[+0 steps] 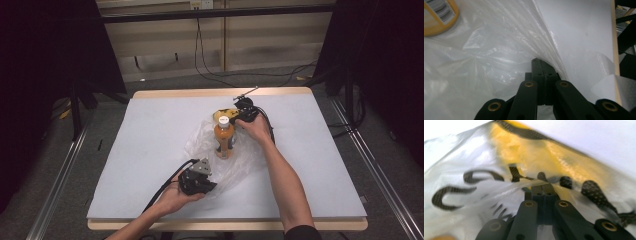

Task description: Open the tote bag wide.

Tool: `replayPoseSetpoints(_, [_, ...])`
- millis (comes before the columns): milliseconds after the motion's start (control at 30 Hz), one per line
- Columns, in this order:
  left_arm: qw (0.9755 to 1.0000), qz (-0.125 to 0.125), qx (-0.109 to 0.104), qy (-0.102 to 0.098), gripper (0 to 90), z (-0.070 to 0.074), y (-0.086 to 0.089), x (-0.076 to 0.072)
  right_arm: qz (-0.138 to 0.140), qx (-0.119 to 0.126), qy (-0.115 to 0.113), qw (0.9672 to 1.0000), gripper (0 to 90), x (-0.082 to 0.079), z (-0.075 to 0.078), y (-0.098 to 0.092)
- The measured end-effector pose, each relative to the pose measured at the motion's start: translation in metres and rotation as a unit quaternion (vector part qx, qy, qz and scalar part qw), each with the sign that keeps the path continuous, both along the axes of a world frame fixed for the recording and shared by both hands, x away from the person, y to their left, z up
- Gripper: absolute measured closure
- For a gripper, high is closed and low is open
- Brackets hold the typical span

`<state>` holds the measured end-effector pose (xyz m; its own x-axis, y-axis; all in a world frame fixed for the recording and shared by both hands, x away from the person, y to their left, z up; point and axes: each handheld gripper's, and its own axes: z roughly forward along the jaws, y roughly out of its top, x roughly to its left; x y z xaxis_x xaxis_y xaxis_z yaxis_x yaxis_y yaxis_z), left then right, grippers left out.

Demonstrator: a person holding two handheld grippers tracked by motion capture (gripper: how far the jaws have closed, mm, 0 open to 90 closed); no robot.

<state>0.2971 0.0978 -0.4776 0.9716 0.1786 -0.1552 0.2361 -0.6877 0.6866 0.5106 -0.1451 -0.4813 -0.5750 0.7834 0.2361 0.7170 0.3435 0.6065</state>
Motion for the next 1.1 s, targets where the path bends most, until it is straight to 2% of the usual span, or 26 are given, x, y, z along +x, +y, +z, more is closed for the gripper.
replayPoseSetpoints(67, [0.9999,-0.009,0.005,0.008,90.0,0.001,0.003,-0.002,-0.015,-0.009,0.000,0.9998,90.0,0.003,0.001,0.000])
replayPoseSetpoints(133, [0.9999,-0.013,-0.007,0.006,90.0,-0.001,0.003,-0.006,-0.024,-0.018,-0.006,0.9995,90.0,0.006,0.001,0.001])
replayPoseSetpoints(167, [0.9998,-0.021,0.001,0.006,90.0,0.000,0.005,-0.008,-0.024,-0.020,-0.009,0.9995,90.0,0.008,0.001,0.000])
replayPoseSetpoints(200, [0.9997,-0.018,-0.010,0.014,90.0,-0.002,0.005,-0.009,-0.023,-0.019,-0.010,0.9995,90.0,0.009,0.001,0.000])
replayPoseSetpoints(267, [0.9995,-0.022,-0.012,0.018,90.0,-0.002,0.007,-0.008,-0.020,-0.023,-0.015,0.9994,90.0,0.009,0.001,0.000])
replayPoseSetpoints(300, [0.9996,-0.022,-0.001,0.017,90.0,-0.001,0.008,-0.008,-0.033,-0.023,-0.018,0.9990,90.0,0.010,0.001,-0.001])
replayPoseSetpoints(333, [0.9995,-0.024,0.003,0.020,90.0,0.000,0.008,-0.008,-0.033,-0.023,-0.018,0.9990,90.0,0.010,0.001,-0.001])
replayPoseSetpoints(367, [0.9995,-0.023,-0.010,0.020,90.0,-0.001,0.007,-0.009,-0.046,-0.030,-0.022,0.9982,90.0,0.010,0.001,-0.003])
replayPoseSetpoints(433, [0.9996,-0.016,-0.008,0.021,90.0,-0.001,0.007,-0.011,-0.050,-0.029,-0.015,0.9982,90.0,0.009,0.002,-0.004])
replayPoseSetpoints(500, [0.9997,-0.014,-0.005,0.017,90.0,0.001,0.010,-0.007,-0.021,-0.032,-0.021,0.9991,90.0,0.006,0.005,-0.002])
replayPoseSetpoints(567, [0.9995,0.006,-0.018,0.025,90.0,0.003,0.013,0.000,-0.011,-0.016,-0.032,0.9993,90.0,0.002,0.011,-0.003])
replayPoseSetpoints(600, [0.9994,0.013,-0.022,0.021,90.0,0.005,0.015,0.002,-0.005,-0.008,-0.038,0.9992,90.0,-0.002,0.017,-0.005])
replayPoseSetpoints(667, [0.9982,0.029,-0.047,0.024,90.0,0.012,0.019,0.006,0.009,0.007,-0.045,0.9989,90.0,-0.008,0.026,-0.008])
replayPoseSetpoints(733, [0.9975,0.037,-0.059,0.013,90.0,0.021,0.023,0.010,0.022,0.010,-0.063,0.9977,90.0,-0.018,0.038,-0.009])
replayPoseSetpoints(867, [0.9941,0.057,-0.092,0.000,90.0,0.036,0.027,0.019,0.031,0.025,-0.074,0.9965,90.0,-0.035,0.049,-0.015])
replayPoseSetpoints(933, [0.9936,0.062,-0.094,-0.009,90.0,0.043,0.026,0.023,0.043,0.026,-0.075,0.9959,90.0,-0.045,0.053,-0.016])
replayPoseSetpoints(967, [0.9931,0.062,-0.100,-0.007,90.0,0.045,0.026,0.026,0.050,0.030,-0.077,0.9953,90.0,-0.050,0.054,-0.016])
replayPoseSetpoints(1033, [0.9922,0.072,-0.099,-0.023,90.0,0.051,0.025,0.035,0.065,0.033,-0.075,0.9945,90.0,-0.059,0.056,-0.016])
replayPoseSetpoints(1067, [0.9918,0.077,-0.097,-0.032,90.0,0.054,0.024,0.040,0.075,0.027,-0.074,0.9941,90.0,-0.064,0.056,-0.015])
replayPoseSetpoints(1100, [0.9912,0.082,-0.099,-0.031,90.0,0.055,0.024,0.043,0.083,0.026,-0.073,0.9935,90.0,-0.068,0.056,-0.015])
